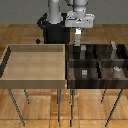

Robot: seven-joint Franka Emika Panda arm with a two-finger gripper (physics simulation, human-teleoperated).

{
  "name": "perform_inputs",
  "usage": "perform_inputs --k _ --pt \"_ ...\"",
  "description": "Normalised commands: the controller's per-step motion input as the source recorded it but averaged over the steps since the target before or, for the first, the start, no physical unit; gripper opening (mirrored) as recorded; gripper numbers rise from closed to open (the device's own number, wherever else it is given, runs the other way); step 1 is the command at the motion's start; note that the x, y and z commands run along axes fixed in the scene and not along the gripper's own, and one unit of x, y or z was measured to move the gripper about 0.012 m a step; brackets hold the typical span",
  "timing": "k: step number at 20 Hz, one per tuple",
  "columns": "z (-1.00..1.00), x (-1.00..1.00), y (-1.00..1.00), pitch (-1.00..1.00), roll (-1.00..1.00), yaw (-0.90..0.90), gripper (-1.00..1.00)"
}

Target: Place the milk carton into the appropriate compartment.

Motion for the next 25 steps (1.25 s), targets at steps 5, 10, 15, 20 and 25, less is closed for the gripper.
perform_inputs --k 5,10,15,20,25 --pt "-1.00 0.00 0.00 0.00 0.00 0.00 -1.00" --pt "0.00 0.00 0.00 0.00 0.00 0.00 1.00" --pt "0.00 0.00 0.00 0.00 0.00 0.00 1.00" --pt "0.00 0.00 0.00 0.00 0.00 0.00 1.00" --pt "0.00 0.00 0.00 0.00 0.00 0.00 1.00"
